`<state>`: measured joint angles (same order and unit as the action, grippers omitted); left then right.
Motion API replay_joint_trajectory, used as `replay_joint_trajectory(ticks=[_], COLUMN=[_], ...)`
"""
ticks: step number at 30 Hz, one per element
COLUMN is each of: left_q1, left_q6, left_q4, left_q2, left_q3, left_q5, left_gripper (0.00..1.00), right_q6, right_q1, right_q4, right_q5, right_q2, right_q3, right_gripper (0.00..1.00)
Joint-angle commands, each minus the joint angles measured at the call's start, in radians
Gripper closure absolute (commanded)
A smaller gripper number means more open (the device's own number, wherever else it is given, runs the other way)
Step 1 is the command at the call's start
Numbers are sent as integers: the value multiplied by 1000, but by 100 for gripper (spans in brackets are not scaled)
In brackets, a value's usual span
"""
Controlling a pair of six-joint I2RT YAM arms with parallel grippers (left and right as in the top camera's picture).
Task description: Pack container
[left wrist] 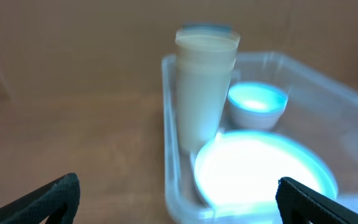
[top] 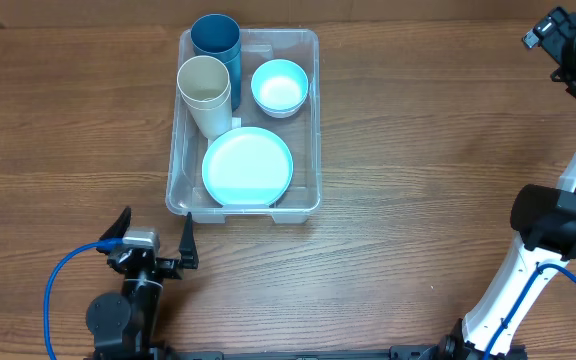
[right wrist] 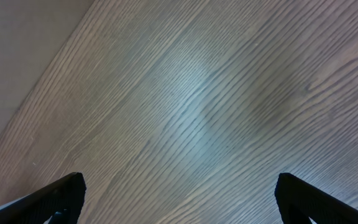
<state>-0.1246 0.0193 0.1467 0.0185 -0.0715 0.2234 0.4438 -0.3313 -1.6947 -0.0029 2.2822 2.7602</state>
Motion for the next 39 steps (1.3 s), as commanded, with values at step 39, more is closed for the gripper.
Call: replay_joint_trajectory(ticks=[39], left_q1=[-8], left_q6=[48], left_q4=[48], left_q2=[-14], left_q3=[14], left_q5=[-153], left_gripper=[0], right_q6=[0], right_q1=[372], right_q4=[2], right_q5=[3], right_q2=[-385], right_q3=[21], right_gripper=[0])
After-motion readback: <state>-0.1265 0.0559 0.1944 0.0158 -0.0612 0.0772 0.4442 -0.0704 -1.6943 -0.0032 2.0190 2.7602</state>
